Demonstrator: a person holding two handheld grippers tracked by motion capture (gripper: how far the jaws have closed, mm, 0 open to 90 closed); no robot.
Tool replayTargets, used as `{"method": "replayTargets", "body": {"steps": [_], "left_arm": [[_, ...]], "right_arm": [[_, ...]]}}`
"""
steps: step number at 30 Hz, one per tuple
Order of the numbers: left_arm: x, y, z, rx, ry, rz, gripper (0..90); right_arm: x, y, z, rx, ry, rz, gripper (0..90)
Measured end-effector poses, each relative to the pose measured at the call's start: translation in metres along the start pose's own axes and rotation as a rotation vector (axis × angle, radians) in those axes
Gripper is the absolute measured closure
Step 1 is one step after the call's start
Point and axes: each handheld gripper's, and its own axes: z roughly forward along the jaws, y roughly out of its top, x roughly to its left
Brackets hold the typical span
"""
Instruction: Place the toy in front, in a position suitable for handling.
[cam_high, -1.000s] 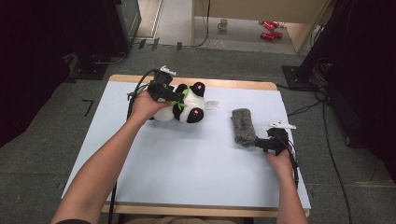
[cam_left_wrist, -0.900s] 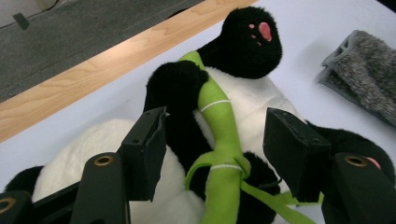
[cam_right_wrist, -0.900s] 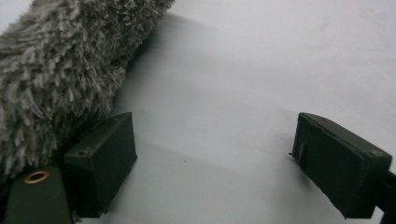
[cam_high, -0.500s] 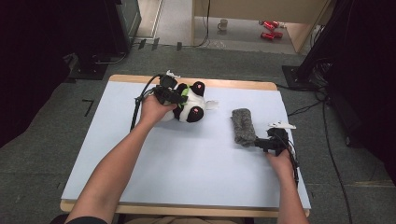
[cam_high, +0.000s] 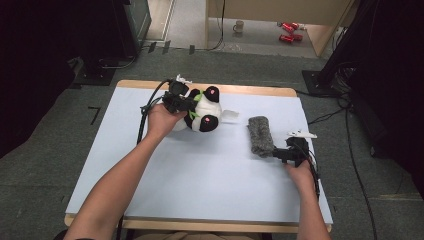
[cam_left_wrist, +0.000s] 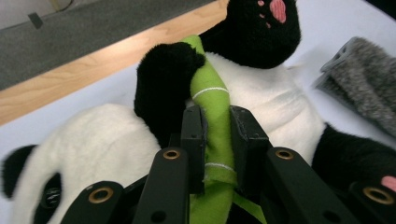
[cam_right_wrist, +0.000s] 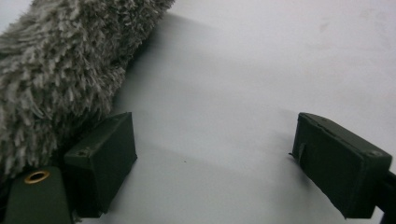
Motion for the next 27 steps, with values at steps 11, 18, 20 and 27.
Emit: {"method": "replayTargets", "body": {"steps": [11, 18, 20, 27], "left_arm": [[-0.03, -0.001, -0.055, -0.006, -0.029, 0.042, 77.3], [-0.045, -0.026, -0.075, -0.014, -0.059, 0.022, 77.1], [-0.048, -0.035, -0.073, 0.006, -0.073, 0.002, 77.2], [-0.063, -0.059, -0.055, 0.031, -0.136, -0.052, 77.2]], "right_arm": [[0.0, 0.0, 0.0, 0.001, 0.0, 0.0, 13.0], [0.0, 0.0, 0.0, -0.001, 0.0, -0.002, 13.0], [0.0, 0.0, 0.0, -0.003, 0.0, -0.002, 13.0], [0.0, 0.0, 0.0, -0.002, 0.0, -0.001, 13.0]]}}
